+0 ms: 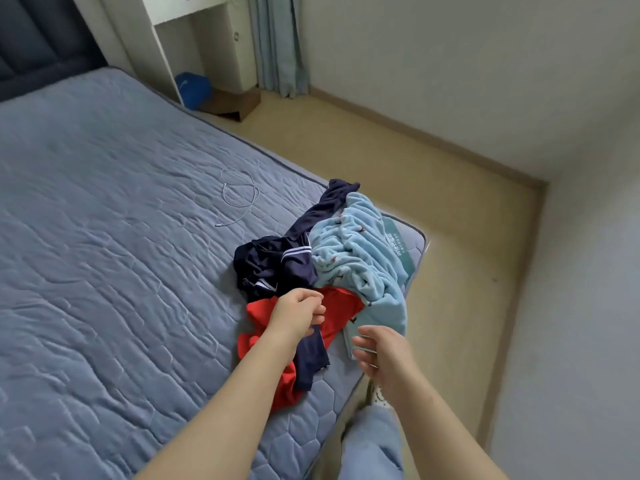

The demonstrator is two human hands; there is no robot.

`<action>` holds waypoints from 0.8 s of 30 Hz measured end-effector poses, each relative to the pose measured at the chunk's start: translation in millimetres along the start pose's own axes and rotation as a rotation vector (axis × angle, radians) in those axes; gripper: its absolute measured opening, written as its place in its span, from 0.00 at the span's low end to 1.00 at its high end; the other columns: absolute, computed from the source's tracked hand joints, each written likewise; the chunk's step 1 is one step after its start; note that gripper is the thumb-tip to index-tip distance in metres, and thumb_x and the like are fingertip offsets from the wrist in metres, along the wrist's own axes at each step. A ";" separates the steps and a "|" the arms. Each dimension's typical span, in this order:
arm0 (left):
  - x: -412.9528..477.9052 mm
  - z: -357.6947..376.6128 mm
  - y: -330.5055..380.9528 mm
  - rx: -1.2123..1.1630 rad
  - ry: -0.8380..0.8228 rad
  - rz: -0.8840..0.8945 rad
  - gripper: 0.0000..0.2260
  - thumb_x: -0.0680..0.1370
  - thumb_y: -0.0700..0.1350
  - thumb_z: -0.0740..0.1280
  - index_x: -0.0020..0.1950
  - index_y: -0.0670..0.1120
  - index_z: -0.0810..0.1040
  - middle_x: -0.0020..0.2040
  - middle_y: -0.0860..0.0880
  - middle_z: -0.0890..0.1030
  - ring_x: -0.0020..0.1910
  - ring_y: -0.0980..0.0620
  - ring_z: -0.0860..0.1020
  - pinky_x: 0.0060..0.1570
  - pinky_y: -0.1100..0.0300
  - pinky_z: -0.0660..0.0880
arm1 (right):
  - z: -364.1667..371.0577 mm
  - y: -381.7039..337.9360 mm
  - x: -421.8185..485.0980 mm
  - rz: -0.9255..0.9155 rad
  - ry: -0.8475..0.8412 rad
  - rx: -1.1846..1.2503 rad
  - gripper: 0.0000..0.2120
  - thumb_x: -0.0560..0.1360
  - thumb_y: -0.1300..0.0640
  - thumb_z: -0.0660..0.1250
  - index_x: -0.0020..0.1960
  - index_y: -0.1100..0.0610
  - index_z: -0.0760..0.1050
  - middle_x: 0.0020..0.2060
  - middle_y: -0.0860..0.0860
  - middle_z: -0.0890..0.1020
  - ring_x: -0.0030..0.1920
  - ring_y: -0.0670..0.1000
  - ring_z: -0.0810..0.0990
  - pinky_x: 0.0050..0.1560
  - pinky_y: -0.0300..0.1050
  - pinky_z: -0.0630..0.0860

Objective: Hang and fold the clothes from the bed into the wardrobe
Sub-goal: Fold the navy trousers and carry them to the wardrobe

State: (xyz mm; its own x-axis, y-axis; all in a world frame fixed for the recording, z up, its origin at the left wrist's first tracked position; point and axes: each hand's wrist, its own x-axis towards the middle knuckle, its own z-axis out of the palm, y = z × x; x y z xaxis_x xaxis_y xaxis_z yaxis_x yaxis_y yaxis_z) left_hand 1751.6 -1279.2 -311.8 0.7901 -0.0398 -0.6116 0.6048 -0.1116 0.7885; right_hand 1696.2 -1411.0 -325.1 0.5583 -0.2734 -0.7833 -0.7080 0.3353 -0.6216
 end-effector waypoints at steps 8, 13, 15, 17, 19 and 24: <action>120.9 4.6 -5.7 -0.113 0.294 -0.178 0.09 0.78 0.40 0.60 0.40 0.51 0.74 0.35 0.51 0.77 0.30 0.57 0.74 0.28 0.65 0.66 | 41.1 -73.5 118.5 0.159 -0.184 -0.264 0.09 0.75 0.68 0.59 0.39 0.57 0.68 0.29 0.54 0.68 0.24 0.47 0.63 0.24 0.33 0.57; 175.8 6.1 -41.1 -0.228 0.452 -0.382 0.09 0.78 0.40 0.60 0.41 0.51 0.75 0.36 0.50 0.77 0.31 0.55 0.74 0.28 0.64 0.66 | 63.0 -94.7 190.5 0.174 -0.257 -0.567 0.10 0.75 0.67 0.58 0.36 0.57 0.68 0.29 0.53 0.72 0.25 0.48 0.65 0.25 0.35 0.59; 193.1 5.4 -59.6 -0.237 0.528 -0.443 0.08 0.77 0.40 0.60 0.42 0.49 0.76 0.35 0.49 0.78 0.30 0.54 0.75 0.29 0.63 0.67 | 73.0 -92.8 220.8 0.180 -0.276 -0.684 0.09 0.75 0.66 0.59 0.37 0.57 0.70 0.30 0.53 0.74 0.26 0.48 0.69 0.27 0.36 0.63; 206.8 3.8 -79.2 -0.204 0.589 -0.495 0.07 0.76 0.40 0.62 0.41 0.49 0.77 0.38 0.46 0.80 0.35 0.47 0.79 0.35 0.60 0.71 | 82.7 -83.5 245.6 0.180 -0.285 -0.781 0.09 0.76 0.65 0.59 0.38 0.57 0.71 0.31 0.52 0.76 0.27 0.48 0.71 0.28 0.37 0.66; 216.4 3.6 -96.6 -0.137 0.612 -0.549 0.06 0.75 0.41 0.62 0.43 0.48 0.79 0.46 0.42 0.82 0.48 0.42 0.80 0.46 0.55 0.75 | 93.0 -73.2 265.7 0.183 -0.304 -0.843 0.09 0.76 0.64 0.59 0.39 0.56 0.71 0.31 0.52 0.76 0.27 0.48 0.72 0.28 0.37 0.67; 249.3 6.8 -125.5 0.003 0.563 -0.564 0.07 0.75 0.41 0.61 0.40 0.51 0.75 0.51 0.45 0.82 0.52 0.44 0.78 0.50 0.57 0.72 | 124.7 -45.5 320.6 0.144 -0.312 -0.887 0.04 0.77 0.56 0.62 0.45 0.56 0.70 0.33 0.50 0.72 0.29 0.48 0.70 0.29 0.38 0.67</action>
State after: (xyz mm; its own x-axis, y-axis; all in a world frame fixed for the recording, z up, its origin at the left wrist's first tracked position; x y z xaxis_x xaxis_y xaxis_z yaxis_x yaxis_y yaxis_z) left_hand 1872.1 -1281.9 -563.7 0.2966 0.5311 -0.7937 0.9291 0.0320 0.3686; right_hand 1961.4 -1401.4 -548.7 0.4393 0.0128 -0.8983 -0.7781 -0.4944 -0.3875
